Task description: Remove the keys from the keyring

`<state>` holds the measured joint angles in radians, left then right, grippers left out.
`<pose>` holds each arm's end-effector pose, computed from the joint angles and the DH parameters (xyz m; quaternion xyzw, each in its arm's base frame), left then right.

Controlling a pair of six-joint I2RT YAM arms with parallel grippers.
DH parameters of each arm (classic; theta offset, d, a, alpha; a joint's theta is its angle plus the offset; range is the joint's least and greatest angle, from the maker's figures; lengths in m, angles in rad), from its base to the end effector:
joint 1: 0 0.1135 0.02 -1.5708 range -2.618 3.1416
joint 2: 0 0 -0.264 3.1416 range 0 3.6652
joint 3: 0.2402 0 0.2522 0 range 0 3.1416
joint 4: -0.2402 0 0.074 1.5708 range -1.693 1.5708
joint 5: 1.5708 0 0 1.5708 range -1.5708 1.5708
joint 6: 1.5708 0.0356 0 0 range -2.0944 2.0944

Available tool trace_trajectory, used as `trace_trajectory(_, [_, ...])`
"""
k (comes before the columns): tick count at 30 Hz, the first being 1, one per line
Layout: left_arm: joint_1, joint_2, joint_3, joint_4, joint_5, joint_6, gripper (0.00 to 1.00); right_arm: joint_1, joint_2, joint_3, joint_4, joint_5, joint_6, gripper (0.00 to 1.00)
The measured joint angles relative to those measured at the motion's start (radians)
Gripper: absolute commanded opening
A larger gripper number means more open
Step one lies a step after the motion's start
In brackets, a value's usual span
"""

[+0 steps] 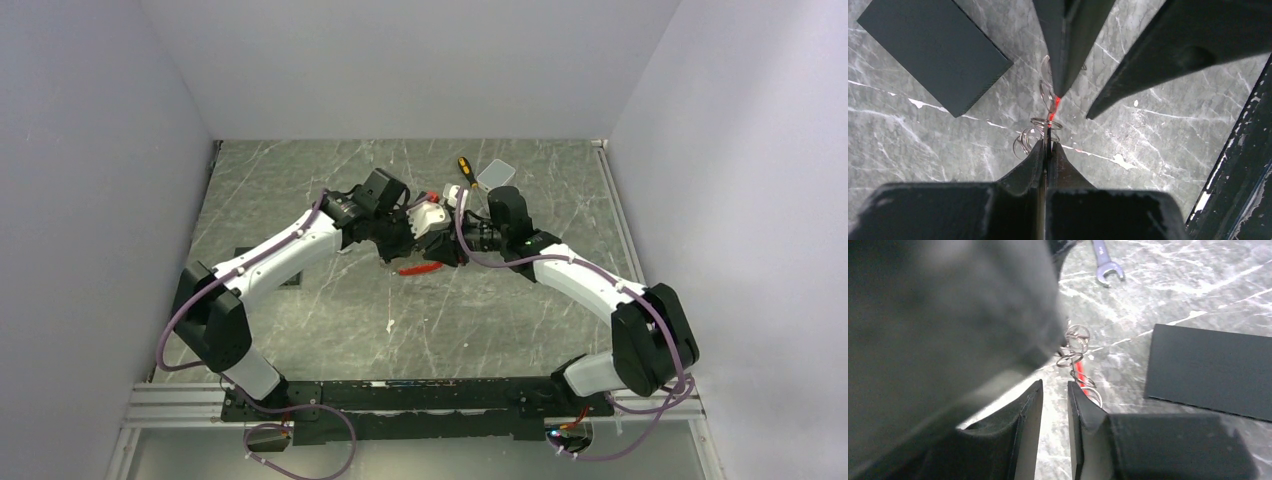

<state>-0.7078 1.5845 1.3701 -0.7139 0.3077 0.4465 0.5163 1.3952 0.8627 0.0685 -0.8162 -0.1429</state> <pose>0.2516 -0.2295 0.2976 0.5522 0.7594 -0.1848 0.2904 0.2510 0.1723 0.2567 -0.4501 0.6713 0.4213 0.4114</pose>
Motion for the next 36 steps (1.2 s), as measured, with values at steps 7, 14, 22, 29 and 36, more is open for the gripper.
trace_trajectory(7, [0.001, 0.008, 0.013, -0.012, 0.011, -0.018, 0.00, -0.002, 0.008, -0.024, 0.080, 0.061, -0.011, 0.30])
trace_trajectory(14, [0.011, 0.026, 0.022, -0.016, 0.021, -0.029, 0.00, -0.053, 0.011, -0.068, 0.173, 0.044, -0.011, 0.31])
trace_trajectory(22, [0.028, 0.026, 0.022, -0.016, 0.036, -0.042, 0.00, -0.103, 0.010, -0.066, 0.184, -0.090, -0.058, 0.31])
trace_trajectory(29, [0.031, 0.031, 0.042, -0.017, 0.050, -0.050, 0.00, -0.089, 0.010, -0.093, 0.242, -0.147, -0.046, 0.32])
trace_trajectory(36, [0.034, 0.037, 0.055, -0.018, 0.064, -0.062, 0.00, -0.055, 0.011, -0.137, 0.303, -0.146, -0.029, 0.33])
